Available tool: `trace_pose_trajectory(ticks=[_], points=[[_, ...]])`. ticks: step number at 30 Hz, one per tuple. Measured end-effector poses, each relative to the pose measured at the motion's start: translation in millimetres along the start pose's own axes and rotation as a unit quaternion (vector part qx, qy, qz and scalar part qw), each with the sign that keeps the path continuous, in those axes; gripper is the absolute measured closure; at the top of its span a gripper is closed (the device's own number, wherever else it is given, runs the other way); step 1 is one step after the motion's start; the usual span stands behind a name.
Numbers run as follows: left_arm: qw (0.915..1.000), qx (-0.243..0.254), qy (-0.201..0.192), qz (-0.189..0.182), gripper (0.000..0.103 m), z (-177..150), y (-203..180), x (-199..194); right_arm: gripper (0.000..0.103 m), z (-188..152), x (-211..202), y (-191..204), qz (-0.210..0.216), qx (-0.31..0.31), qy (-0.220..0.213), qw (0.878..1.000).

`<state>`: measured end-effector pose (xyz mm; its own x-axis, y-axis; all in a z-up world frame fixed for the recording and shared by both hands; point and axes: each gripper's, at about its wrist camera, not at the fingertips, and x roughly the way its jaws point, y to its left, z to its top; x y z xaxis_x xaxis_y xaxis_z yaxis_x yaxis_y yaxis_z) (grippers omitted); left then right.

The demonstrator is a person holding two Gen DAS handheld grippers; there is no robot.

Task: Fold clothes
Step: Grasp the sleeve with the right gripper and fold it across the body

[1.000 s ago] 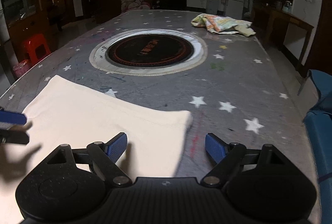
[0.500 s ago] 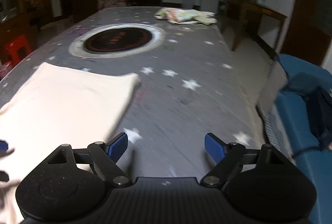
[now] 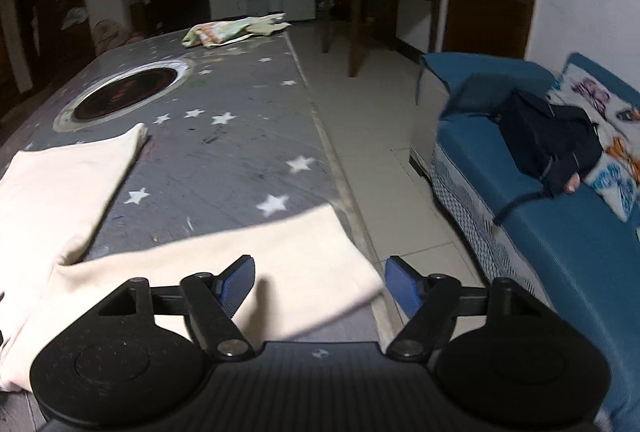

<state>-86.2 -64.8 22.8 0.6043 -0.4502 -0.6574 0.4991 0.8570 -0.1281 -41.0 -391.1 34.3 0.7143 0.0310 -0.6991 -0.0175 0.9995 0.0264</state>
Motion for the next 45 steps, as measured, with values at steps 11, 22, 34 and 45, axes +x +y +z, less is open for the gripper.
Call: trace_pose_trajectory(ticks=[11, 22, 34, 45], points=[[0.9997, 0.002, -0.005, 0.023, 0.035, -2.0, 0.6, -7.1, 0.080, -10.6, 4.4, -5.8, -0.013, 0.028, -0.012, 0.999], [0.9998, -0.004, -0.002, 0.019, 0.032, -7.2, -0.8, -5.7, 0.097, 32.9, -39.7, 12.1, 0.067, 0.031, -0.083, 0.994], [0.9985, -0.035, -0.027, 0.034, 0.028, -14.0, 17.6, -29.7, 0.097, 101.1, -83.2, 108.5, 0.206, -0.074, -0.145, 0.965], [0.9911, -0.092, -0.046, 0.085, 0.026, -34.8, 52.9, -62.7, 0.097, 93.6, -87.8, 232.1, 0.328, -0.208, -0.107, 0.915]])
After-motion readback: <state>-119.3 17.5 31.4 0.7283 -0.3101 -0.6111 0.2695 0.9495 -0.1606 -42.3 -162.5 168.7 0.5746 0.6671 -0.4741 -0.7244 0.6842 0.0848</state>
